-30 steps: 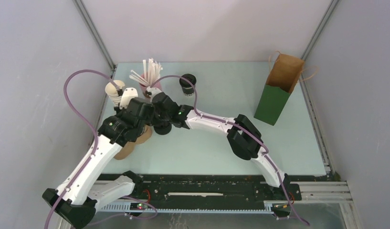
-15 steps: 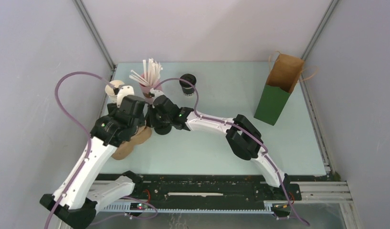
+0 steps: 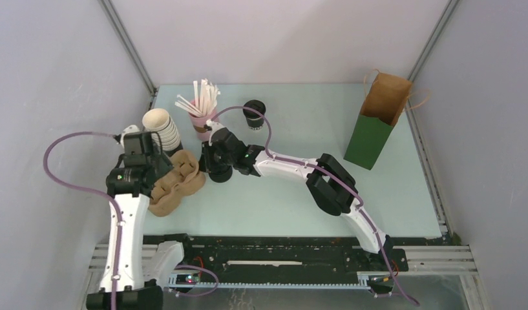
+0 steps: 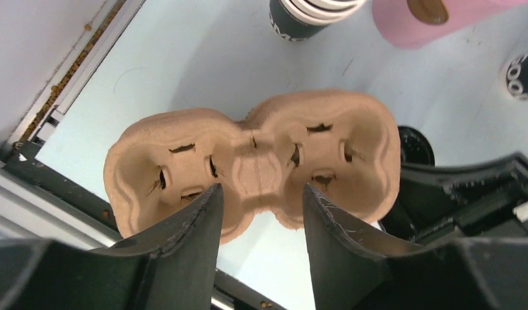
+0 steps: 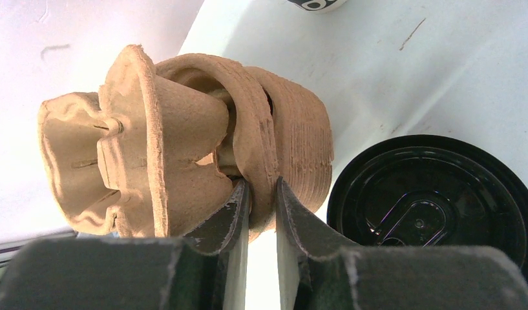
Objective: Pack the takeout coffee
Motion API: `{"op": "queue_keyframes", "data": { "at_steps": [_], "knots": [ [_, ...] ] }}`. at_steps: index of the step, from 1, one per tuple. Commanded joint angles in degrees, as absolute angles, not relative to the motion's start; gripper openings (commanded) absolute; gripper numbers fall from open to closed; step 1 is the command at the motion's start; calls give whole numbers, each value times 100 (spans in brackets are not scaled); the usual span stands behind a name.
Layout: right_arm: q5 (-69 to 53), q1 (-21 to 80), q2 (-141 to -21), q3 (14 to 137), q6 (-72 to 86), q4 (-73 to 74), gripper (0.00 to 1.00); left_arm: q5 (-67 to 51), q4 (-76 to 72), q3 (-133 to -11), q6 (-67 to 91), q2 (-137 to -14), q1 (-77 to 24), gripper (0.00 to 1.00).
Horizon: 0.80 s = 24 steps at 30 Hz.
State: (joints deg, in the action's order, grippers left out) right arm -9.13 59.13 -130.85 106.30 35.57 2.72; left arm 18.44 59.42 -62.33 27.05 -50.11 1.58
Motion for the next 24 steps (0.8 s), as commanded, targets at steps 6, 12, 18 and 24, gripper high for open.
{"op": "queue_keyframes", "data": {
  "at_steps": [6, 12, 18, 24],
  "knots": [
    [-1194, 5988, -12885, 10705, 3565, 258, 2, 1174, 4972, -6036, 2364, -5307, 816, 67],
    [-1276, 5963, -12917, 10728, 3543, 241, 2, 1110, 4709, -5996, 1496, -5892, 809, 63],
    [-1388, 5928, -12946, 10791, 3549, 250, 0, 1037, 4575, -5843, 691, -6112, 809, 65],
    [-1435, 5928, -12996, 10827, 3546, 248, 0, 752, 4327, -5622, 613, -6164, 809, 64]
  ]
}}
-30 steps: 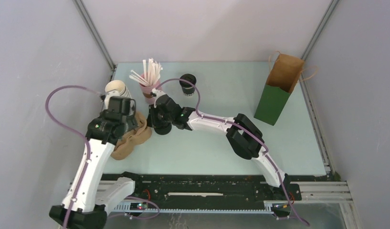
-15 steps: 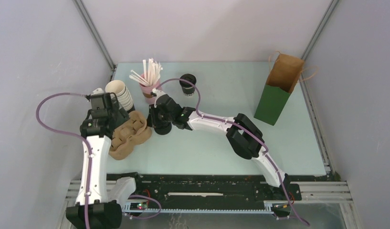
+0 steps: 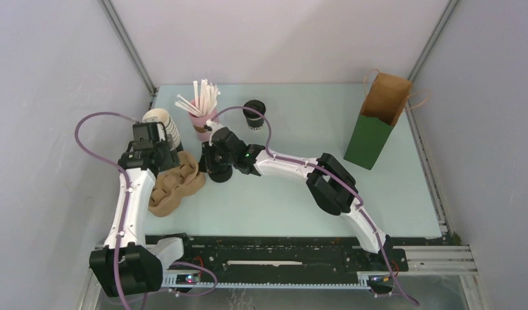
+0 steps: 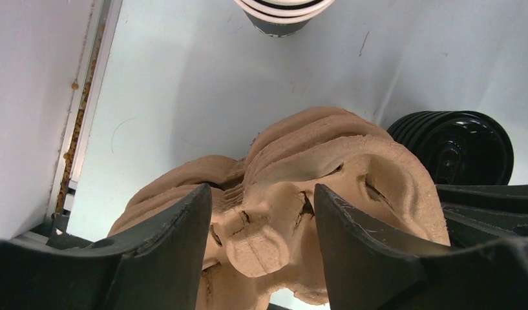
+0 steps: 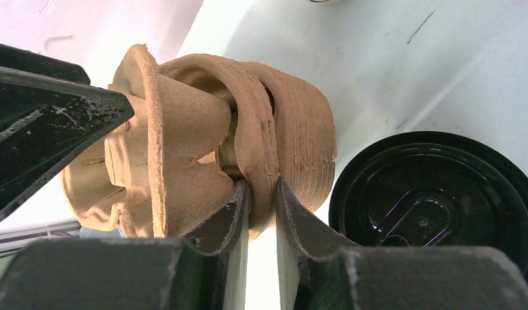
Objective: Pack the takeout coffee
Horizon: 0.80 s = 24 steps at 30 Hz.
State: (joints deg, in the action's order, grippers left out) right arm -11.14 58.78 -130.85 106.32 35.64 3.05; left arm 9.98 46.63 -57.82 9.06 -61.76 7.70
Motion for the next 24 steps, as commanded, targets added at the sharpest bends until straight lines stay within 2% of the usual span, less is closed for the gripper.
{"op": "queue_keyframes", "data": {
  "at_steps": [1, 4, 13, 20, 24],
  "knots": [
    [-1447, 5924, -13017, 10853, 3549, 267, 0, 752, 4358, -5607, 668, -6221, 809, 62],
    [-1455, 5915, -13021, 10879, 3560, 288, 0, 763, 4481, -5496, 905, -6124, 812, 59],
    [-1409, 5907, -13017, 10960, 3535, 333, 0, 1774, 5369, -5390, 2514, -5129, 747, 70],
    [-1363, 5924, -12999, 10973, 3538, 360, 0, 1646, 5557, -5266, 3306, -5341, 712, 67],
    [-1345, 5952, -12973, 10968, 3533, 361, 0, 1637, 5502, -5237, 3625, -5463, 712, 60]
  ]
}}
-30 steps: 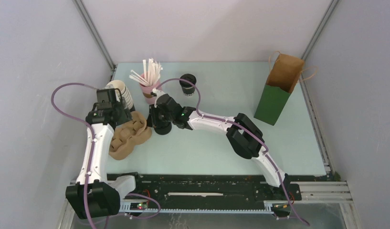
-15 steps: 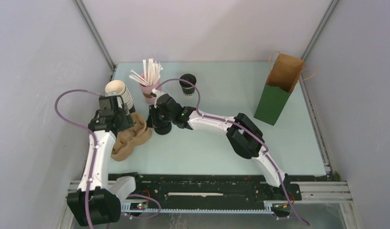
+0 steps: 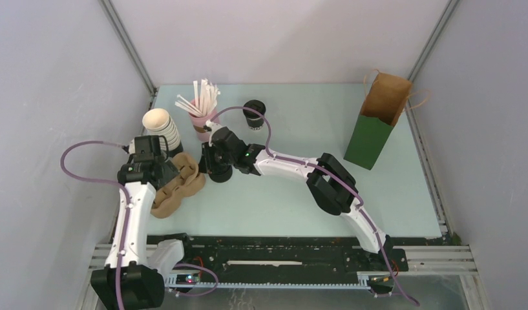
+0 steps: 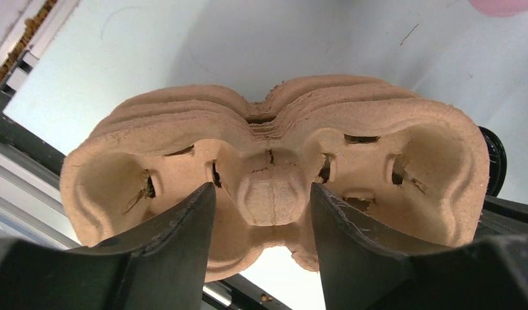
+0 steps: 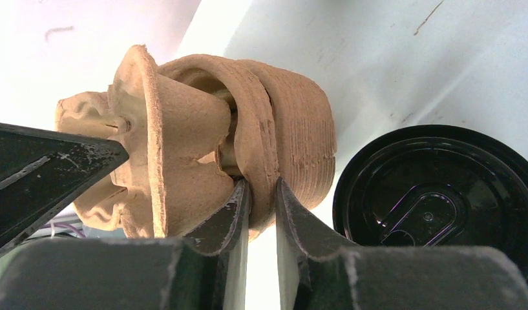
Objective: Pack the takeout coffee
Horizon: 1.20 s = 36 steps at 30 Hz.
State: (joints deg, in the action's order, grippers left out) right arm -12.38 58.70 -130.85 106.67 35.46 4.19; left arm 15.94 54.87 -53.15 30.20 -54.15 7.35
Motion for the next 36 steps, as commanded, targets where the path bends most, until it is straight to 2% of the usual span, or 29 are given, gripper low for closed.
{"op": "queue_keyframes", "data": {
  "at_steps": [1, 4, 9, 13, 18, 21, 23, 26, 36],
  "knots": [
    [-1345, 5957, -12977, 10988, 3531, 360, 0, 1747, 5442, -5248, 3659, -5405, 712, 60],
    [-1338, 5974, -12973, 11020, 3517, 393, 0, 1876, 5378, -5301, 3675, -5439, 714, 60],
    [-1314, 5988, -12974, 11071, 3463, 439, 0, 1571, 5368, -5186, 3707, -5615, 712, 66],
    [-1309, 5990, -13002, 11077, 3506, 432, 0, 1651, 5418, -5122, 3742, -5564, 717, 66],
    [-1322, 5977, -13058, 11104, 3556, 454, 0, 1670, 5372, -5051, 3714, -5472, 712, 56],
    [-1307, 5978, -13065, 11087, 3532, 485, 0, 1619, 5342, -5028, 3709, -5502, 716, 44],
    [-1280, 5977, -13070, 11084, 3519, 509, 0, 1629, 5338, -5035, 3717, -5486, 716, 41],
    [-1230, 5968, -13093, 11101, 3534, 538, 0, 1663, 5375, -5080, 3687, -5419, 710, 31],
    [-980, 5989, -13189, 11175, 3539, 781, 0, 1547, 5633, -5477, 3616, -5025, 716, 29]
  ]
}}
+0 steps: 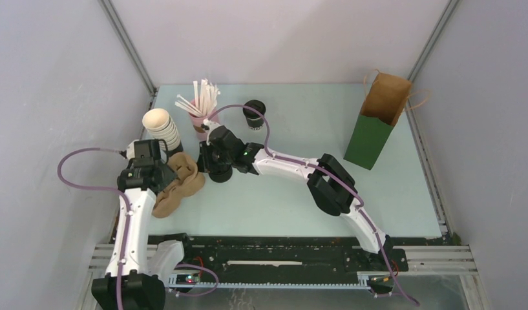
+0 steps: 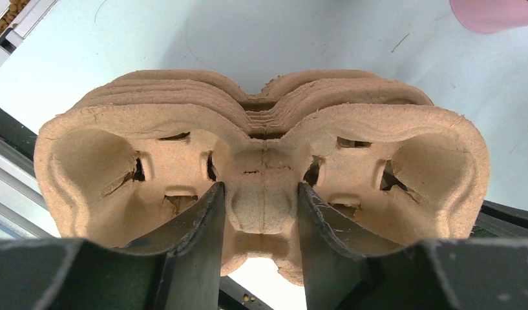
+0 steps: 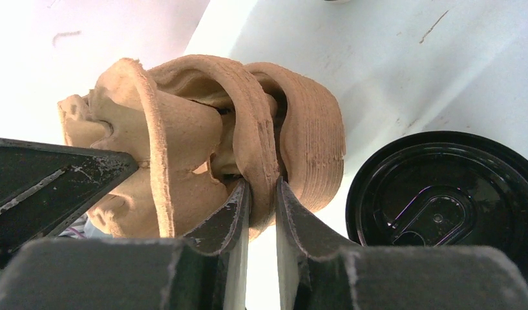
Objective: Pack the takeout coffee
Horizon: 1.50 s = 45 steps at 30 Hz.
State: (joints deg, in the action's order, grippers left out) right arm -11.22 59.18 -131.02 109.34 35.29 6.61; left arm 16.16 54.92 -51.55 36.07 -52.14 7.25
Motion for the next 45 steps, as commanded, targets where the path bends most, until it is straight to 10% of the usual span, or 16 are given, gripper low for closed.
{"op": "queue_keyframes", "data": {
  "at_steps": [1, 34, 40, 45],
  "knots": [
    [-968, 5986, -13196, 11191, 3536, 804, 0, 1485, 5634, -5476, 3632, -4993, 712, 29],
    [-688, 6180, -13509, 11760, 3442, 1413, 0, 1654, 5515, -5864, 3508, -3884, 712, 21],
    [-1210, 6127, -13292, 11714, 3702, 1219, 10, 1750, 5827, -6692, 3423, -3821, 712, 21],
    [-1596, 6015, -12916, 11724, 3790, 1258, 41, 1170, 5849, -7235, 3378, -3857, 712, 22]
  ]
}}
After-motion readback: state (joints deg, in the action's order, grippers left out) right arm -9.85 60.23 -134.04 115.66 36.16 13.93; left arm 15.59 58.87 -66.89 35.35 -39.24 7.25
